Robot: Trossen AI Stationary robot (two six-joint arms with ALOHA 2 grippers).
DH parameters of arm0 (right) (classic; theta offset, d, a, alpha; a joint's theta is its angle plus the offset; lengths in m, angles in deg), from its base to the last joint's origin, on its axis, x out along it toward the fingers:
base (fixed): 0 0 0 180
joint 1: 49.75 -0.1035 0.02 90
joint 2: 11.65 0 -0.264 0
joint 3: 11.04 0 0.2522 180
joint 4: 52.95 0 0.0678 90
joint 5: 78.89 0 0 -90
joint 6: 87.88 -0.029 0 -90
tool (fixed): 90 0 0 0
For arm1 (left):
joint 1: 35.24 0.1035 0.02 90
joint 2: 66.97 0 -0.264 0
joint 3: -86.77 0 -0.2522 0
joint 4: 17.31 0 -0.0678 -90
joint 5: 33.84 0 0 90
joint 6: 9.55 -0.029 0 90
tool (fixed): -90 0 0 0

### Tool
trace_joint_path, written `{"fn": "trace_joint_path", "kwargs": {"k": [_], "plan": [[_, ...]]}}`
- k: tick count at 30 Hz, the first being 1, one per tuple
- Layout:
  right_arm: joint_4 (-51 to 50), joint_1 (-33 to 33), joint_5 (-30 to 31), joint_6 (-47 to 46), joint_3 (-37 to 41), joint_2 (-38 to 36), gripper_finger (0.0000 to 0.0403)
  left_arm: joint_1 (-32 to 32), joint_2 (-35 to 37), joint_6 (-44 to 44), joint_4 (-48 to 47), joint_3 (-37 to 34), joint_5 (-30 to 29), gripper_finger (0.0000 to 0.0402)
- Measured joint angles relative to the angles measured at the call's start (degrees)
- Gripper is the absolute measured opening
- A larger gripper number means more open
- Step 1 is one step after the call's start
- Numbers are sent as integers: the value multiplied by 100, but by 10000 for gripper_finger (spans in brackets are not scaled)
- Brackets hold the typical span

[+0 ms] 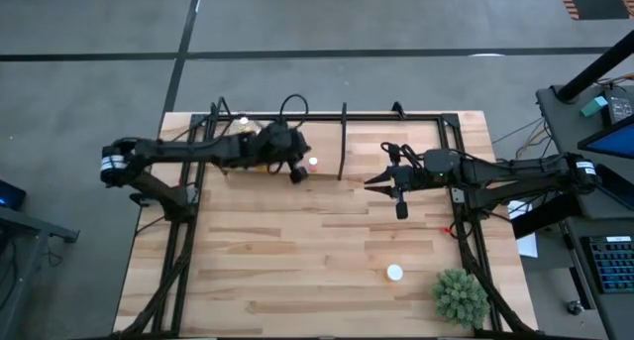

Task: Pick and place medicine bottles onto shelf by color
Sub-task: Put the orange pill bottle on the shelf to align with the orange pill bottles

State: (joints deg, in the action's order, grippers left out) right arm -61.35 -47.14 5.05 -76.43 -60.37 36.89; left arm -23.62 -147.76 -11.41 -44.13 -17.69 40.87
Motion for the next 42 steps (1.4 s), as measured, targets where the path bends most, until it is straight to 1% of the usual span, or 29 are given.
{"fn": "trace_joint_path", "kwargs": {"k": [3, 8, 12, 14, 16, 19, 26, 30, 33, 35, 37, 42], "plan": [[-176, -31, 1, -211, 0, 0, 43, -663, 222, -14, 363, -91, 3, 0], [-286, -374, -1, -602, -8, 0, 43, -1715, 401, -271, 1478, -441, 5, 0], [-852, -807, 31, -898, -291, 39, 43, -2291, 407, -473, 2048, -592, 2, 0], [-1273, -1047, 145, -1043, -501, 96, 43, -2494, 407, -582, 2321, -672, 2, 0], [-1812, -1288, 283, -1204, -719, 213, 43, -2638, 407, -656, 2488, -727, 2, 0], [-2689, -1643, 453, -1516, -1114, 429, 43, -2764, 509, -755, 2476, -722, -3, 0], [-4754, -2477, 625, -2332, -2088, 1148, 43, -2897, 1087, -707, 2448, -765, -17, 0], [-5371, -3001, 613, -2802, -2415, 1531, 43, -2941, 1326, -350, 2467, -830, -16, 0], [-5555, -3300, 549, -3584, -2567, 1789, 47, -3000, 1357, -272, 2461, -856, -20, 0], [-5628, -3414, 423, -3948, -2655, 1969, 60, -3035, 1354, -301, 2449, -856, -20, 0], [-5641, -3526, 360, -4200, -2712, 2119, 84, -3047, 1344, -320, 2466, -847, -15, 0], [-5636, -3714, 409, -4382, -2726, 2539, 169, -3043, 1340, -333, 2466, -847, -20, 0]]}}
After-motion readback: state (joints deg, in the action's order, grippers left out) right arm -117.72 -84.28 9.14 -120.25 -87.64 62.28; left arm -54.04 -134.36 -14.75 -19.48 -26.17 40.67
